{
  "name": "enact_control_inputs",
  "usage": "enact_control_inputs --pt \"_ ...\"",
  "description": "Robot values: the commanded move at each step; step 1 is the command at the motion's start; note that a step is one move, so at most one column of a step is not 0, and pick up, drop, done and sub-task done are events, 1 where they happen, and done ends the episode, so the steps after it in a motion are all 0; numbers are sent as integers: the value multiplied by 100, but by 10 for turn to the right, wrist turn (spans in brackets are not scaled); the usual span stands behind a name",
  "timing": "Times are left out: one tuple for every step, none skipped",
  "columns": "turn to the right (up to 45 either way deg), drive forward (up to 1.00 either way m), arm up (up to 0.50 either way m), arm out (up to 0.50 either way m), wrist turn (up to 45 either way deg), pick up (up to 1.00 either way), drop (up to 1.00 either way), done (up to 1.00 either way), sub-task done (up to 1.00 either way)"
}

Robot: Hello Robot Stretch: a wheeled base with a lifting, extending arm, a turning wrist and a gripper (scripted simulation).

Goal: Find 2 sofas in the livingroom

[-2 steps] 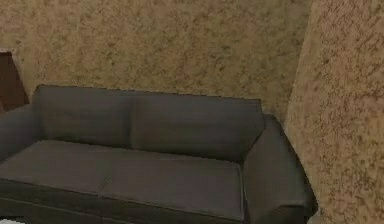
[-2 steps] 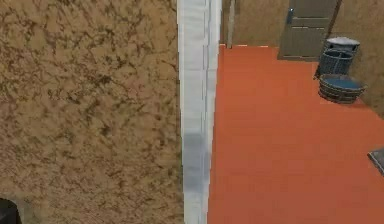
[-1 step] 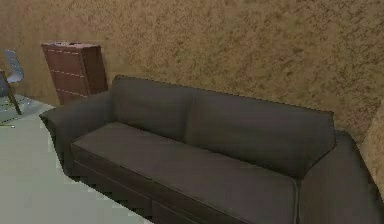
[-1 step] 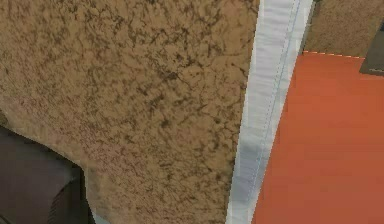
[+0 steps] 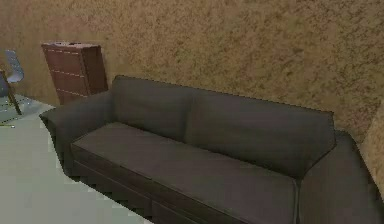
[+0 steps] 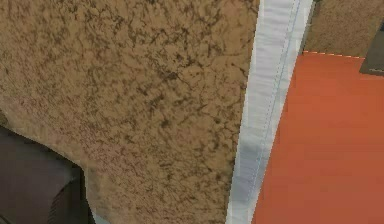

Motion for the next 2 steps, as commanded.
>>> enact_control_inputs --pt "-450 0 0 0 0 0 0 0 0" --pt "-420 0 0 0 0 0 0 0 0"
